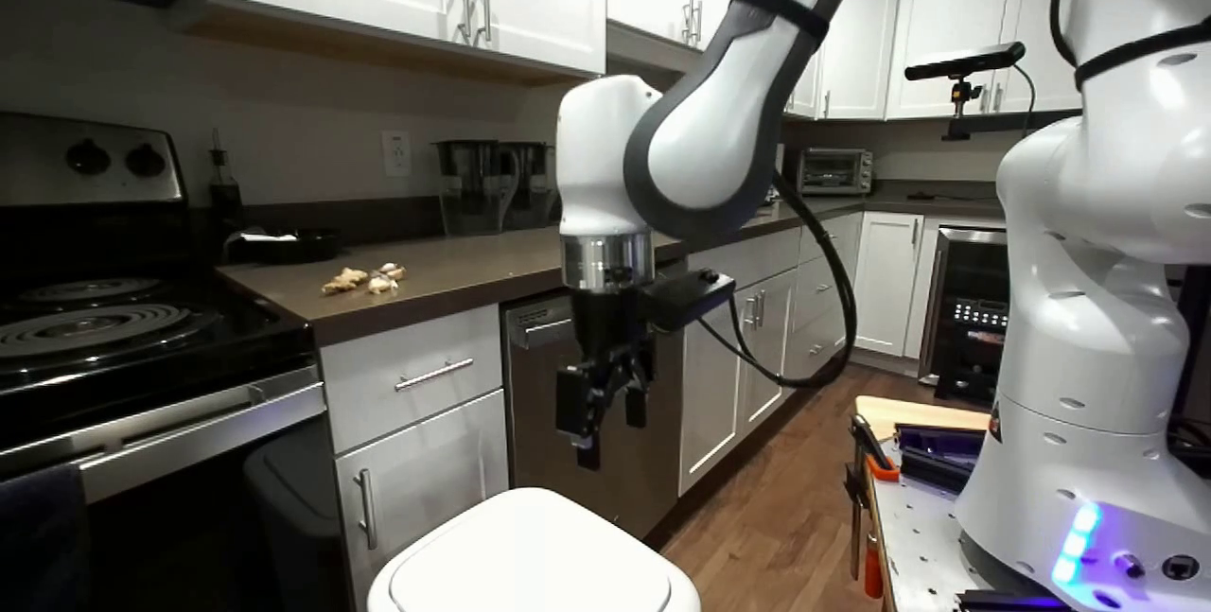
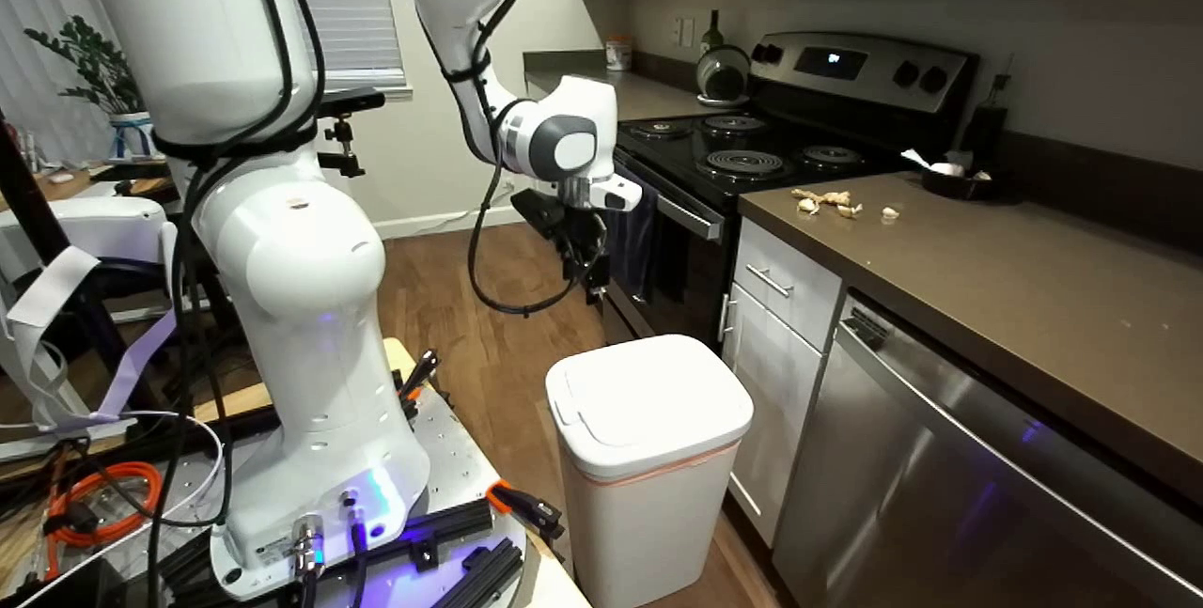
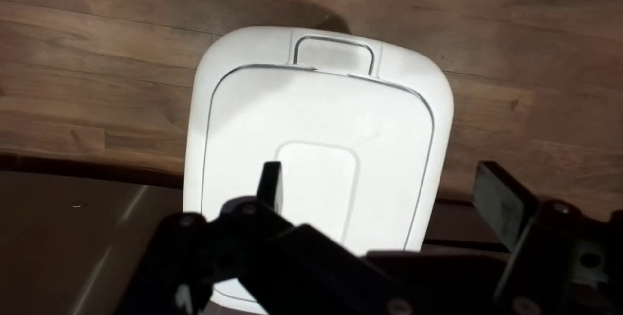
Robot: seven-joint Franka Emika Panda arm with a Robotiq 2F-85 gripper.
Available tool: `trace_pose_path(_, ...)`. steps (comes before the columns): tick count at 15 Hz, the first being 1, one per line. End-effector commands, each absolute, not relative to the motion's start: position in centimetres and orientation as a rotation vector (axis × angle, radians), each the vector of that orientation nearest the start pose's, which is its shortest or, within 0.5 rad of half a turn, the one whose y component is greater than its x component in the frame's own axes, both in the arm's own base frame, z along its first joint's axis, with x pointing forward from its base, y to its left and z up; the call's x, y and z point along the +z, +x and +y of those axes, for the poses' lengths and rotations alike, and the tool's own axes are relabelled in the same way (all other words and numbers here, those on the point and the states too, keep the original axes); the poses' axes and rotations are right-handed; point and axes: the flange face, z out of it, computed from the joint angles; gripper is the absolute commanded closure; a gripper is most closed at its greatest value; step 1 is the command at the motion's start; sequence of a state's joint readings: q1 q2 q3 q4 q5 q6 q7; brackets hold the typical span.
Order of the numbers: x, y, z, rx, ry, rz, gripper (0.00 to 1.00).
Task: Open the bin
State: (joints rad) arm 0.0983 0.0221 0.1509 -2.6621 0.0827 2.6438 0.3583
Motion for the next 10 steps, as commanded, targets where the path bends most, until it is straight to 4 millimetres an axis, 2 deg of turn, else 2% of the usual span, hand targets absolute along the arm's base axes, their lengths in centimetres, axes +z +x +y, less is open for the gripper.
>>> trace_pose_path(1,16.5,41.2,9.4,0.136,-3.098,0.257,0.00)
trace_pose_path(2,14.7,41.2,9.4,0.163,-3.095,0.256,0.10)
trace_pose_path(4,11.9,41.2,9.6,0.198,-3.097,0.237,0.24)
trace_pose_path(5,10.5,41.1,9.8,0.211,-3.097,0.229,0.40)
trace_pose_path(10,5.8,41.2,10.7,0.267,-3.085,0.211,0.73)
